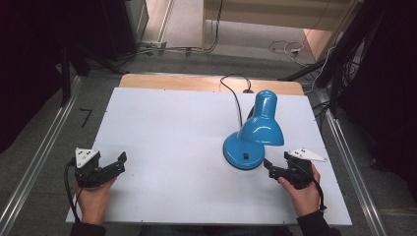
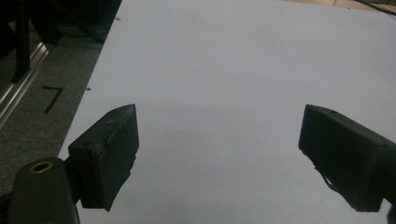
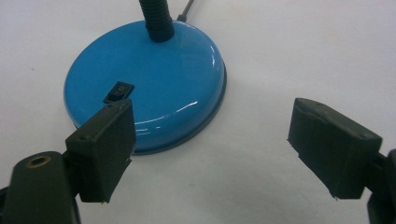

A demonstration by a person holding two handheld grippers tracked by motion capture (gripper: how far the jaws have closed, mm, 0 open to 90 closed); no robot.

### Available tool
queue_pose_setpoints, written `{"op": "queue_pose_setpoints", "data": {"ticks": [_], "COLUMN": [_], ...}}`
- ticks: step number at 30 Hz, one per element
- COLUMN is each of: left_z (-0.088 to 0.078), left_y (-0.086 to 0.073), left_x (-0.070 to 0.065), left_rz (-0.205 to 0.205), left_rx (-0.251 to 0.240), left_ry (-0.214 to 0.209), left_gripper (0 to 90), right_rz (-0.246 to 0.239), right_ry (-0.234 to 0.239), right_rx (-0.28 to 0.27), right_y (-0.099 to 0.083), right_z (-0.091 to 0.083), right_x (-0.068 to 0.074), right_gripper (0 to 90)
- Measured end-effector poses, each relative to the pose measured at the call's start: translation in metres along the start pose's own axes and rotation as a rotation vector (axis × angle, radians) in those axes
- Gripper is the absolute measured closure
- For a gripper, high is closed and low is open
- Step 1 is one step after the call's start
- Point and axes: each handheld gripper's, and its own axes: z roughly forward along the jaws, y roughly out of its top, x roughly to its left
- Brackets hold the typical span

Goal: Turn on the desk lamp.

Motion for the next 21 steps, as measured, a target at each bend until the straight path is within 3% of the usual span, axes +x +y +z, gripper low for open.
{"op": "queue_pose_setpoints", "data": {"ticks": [21], "left_z": [0.0], "left_y": [0.0], "left_x": [0.0], "left_rz": [-0.002], "left_rx": [0.0], "left_ry": [-0.001], "left_gripper": [12.6], "right_rz": [-0.025], "right_ry": [0.03], "right_rx": [-0.011], "right_y": [0.005], "right_z": [0.008], "right_x": [0.016], "right_gripper": [20.5]}}
